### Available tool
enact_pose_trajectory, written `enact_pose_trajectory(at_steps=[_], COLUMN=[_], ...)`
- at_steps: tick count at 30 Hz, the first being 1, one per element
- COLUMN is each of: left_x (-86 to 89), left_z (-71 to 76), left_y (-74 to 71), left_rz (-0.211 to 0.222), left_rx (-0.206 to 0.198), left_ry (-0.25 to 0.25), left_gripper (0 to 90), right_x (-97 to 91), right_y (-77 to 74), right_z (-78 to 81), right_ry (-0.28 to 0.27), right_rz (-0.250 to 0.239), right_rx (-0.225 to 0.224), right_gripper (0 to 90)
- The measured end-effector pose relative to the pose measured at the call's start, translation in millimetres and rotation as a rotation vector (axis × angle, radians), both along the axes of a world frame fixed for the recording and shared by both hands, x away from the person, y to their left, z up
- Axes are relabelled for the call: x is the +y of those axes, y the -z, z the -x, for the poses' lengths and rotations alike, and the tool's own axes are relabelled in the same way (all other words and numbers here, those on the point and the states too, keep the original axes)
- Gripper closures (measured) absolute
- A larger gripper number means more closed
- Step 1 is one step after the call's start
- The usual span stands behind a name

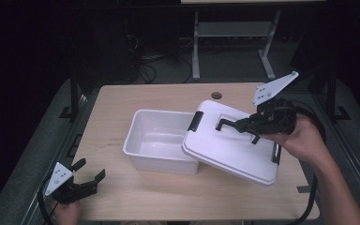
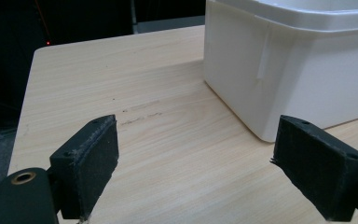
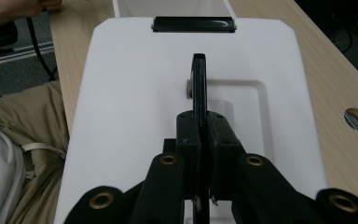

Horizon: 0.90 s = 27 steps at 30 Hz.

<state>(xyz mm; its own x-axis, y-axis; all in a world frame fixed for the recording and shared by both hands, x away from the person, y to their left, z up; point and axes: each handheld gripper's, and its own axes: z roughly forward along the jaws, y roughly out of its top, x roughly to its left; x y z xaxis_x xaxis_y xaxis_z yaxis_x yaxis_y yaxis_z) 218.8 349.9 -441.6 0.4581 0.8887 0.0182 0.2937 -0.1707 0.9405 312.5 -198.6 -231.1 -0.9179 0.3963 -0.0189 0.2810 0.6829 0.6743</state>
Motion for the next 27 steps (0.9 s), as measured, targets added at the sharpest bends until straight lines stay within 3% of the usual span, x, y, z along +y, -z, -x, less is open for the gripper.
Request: enact_pose_trajectory(at_steps=[27], left_x=[0.9], left_z=[0.3], left_y=[-0.6], left_rz=[-0.002], left_rx=[-0.002], left_ry=[0.001], left_gripper=[13.0], right_x=[52.4], right_y=[-7.2], right_z=[-13.5], right_ry=[-0.092], right_rz=[0.01], right_rx=[-0.001], right_gripper=[84.6])
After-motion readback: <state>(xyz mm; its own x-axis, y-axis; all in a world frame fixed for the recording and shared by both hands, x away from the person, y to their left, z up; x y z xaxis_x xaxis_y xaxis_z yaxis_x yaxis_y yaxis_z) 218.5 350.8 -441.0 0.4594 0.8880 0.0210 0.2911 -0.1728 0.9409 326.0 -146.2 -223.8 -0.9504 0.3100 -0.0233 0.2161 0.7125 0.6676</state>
